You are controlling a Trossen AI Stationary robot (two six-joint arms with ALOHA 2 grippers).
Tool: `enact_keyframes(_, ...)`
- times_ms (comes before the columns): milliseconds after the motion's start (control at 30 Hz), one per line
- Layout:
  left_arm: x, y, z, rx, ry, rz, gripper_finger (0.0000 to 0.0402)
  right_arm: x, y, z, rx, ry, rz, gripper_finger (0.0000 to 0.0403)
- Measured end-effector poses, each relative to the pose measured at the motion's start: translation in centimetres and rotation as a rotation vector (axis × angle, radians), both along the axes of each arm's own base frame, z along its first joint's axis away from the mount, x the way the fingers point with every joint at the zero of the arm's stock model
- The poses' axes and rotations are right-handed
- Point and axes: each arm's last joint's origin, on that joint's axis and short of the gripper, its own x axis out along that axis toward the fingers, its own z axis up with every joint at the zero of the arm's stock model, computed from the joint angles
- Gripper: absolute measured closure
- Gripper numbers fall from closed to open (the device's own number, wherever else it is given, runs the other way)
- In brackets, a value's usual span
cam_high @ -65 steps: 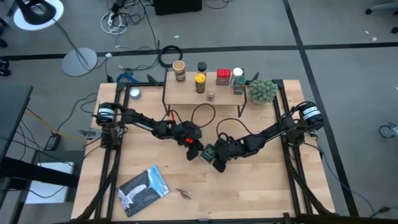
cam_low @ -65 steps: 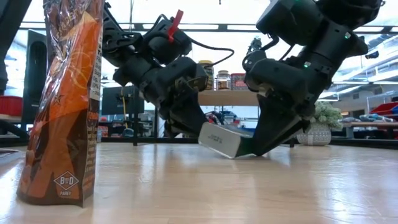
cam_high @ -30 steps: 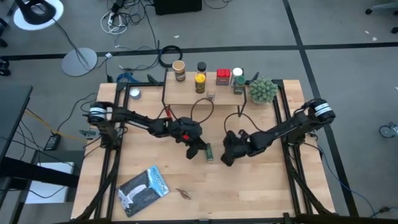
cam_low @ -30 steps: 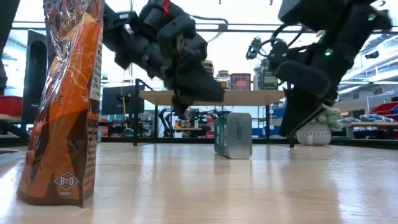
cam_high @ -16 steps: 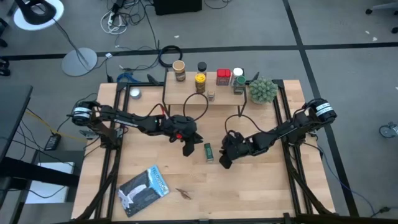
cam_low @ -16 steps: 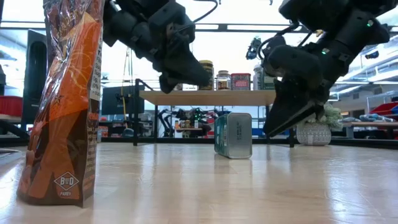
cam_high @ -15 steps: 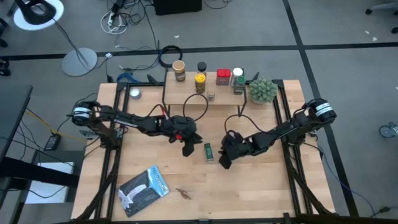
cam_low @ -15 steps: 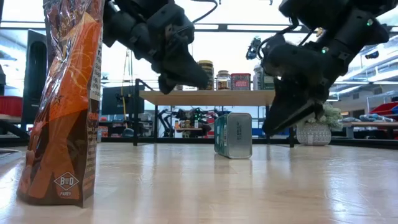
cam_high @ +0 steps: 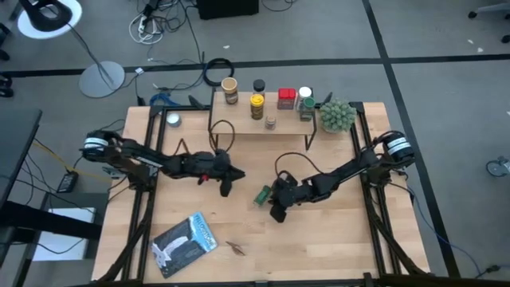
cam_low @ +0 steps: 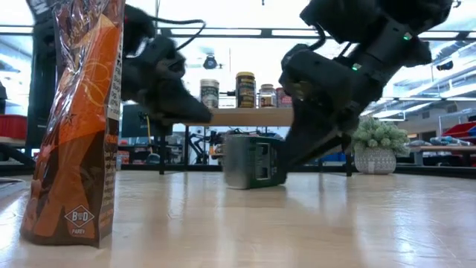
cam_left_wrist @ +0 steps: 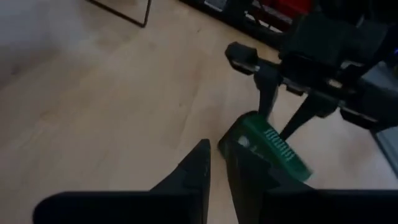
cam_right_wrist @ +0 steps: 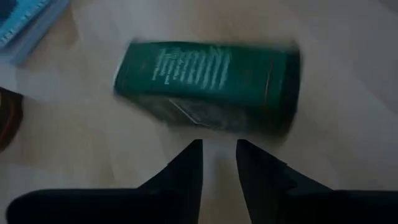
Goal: Shelf spices
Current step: Put the green seasoning can on the shelf aligned with the other red seasoning can
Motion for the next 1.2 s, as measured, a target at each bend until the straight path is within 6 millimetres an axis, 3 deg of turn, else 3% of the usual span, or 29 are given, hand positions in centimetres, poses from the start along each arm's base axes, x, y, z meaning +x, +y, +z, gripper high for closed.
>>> enact_keyframes(133,-1.6,-0.1,-0.5,-0.039,-0.047,0.013,0.0349,1.4,0.1,0.8,-0.014,-0.048,0.029,0.0305)
enact_keyframes(233,-2.0,-0.1,-0.5,-0.064,-0.058,0.016,0.0349,1.3,0.0,1.1,-0.024,-0.03,0.033,0.0305)
enact_keyframes(533,-0.9,-0.3,0.6,-0.113,-0.044,-0.06,0.0349,-1.8,0.1,1.8,-0.088,0.188,-0.025,0.0307)
enact_keyframes(700,0.4,-0.3,1.5,-0.081,0.117,-0.077,0.0349,-4.0,1.5,2.6,-0.21,0.218,-0.076,0.0307)
enact_keyframes(833,1.4,-0.5,3.1,-0.008,0.312,-0.028,0.0349,-6.3,1.8,2.2,-0.243,0.195,-0.101,0.0308)
enact_keyframes(967,2.4,-0.9,5.7,0.064,0.384,0.047,0.0349,-8.2,0.7,1.2,-0.22,0.112,-0.16,0.0308)
enact_keyframes(1200,4.1,-1.4,8.9,0.061,0.197,-0.006,0.0348,-9.8,-1.0,0.4,-0.153,-0.172,-0.155,0.0308)
